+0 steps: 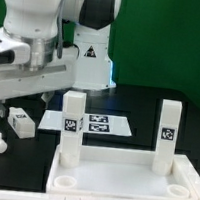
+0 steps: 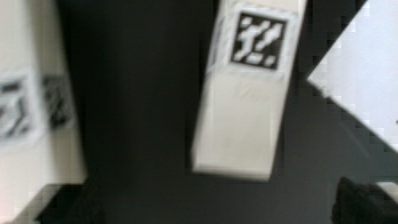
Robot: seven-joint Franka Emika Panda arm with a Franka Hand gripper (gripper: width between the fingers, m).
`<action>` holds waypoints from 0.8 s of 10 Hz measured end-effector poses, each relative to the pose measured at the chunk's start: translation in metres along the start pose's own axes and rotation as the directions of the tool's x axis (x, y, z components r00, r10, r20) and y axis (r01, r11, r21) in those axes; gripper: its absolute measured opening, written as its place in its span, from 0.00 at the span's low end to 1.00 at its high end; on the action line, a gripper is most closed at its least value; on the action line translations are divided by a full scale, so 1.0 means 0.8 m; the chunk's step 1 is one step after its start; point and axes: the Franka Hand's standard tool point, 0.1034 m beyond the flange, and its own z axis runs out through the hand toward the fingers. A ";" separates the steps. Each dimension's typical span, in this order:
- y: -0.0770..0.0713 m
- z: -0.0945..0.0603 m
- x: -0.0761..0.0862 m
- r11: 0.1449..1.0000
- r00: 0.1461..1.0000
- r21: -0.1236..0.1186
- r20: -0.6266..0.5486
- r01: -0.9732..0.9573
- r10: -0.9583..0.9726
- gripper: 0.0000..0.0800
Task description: Assemble desk
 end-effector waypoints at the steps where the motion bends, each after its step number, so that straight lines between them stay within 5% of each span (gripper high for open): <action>1: -0.002 0.016 -0.003 1.000 1.000 0.007 0.014 -0.012 0.012 0.81; 3: 0.002 0.032 -0.002 1.000 1.000 -0.021 0.007 -0.001 0.002 0.81; 6: 0.004 0.033 -0.003 1.000 1.000 -0.022 0.007 0.014 -0.014 0.79; 8: 0.004 0.033 -0.003 1.000 1.000 -0.022 0.008 0.015 -0.014 0.35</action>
Offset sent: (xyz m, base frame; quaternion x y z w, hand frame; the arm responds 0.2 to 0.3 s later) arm 0.0035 -0.0105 -0.0109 -0.0221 0.0358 -0.0506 0.9978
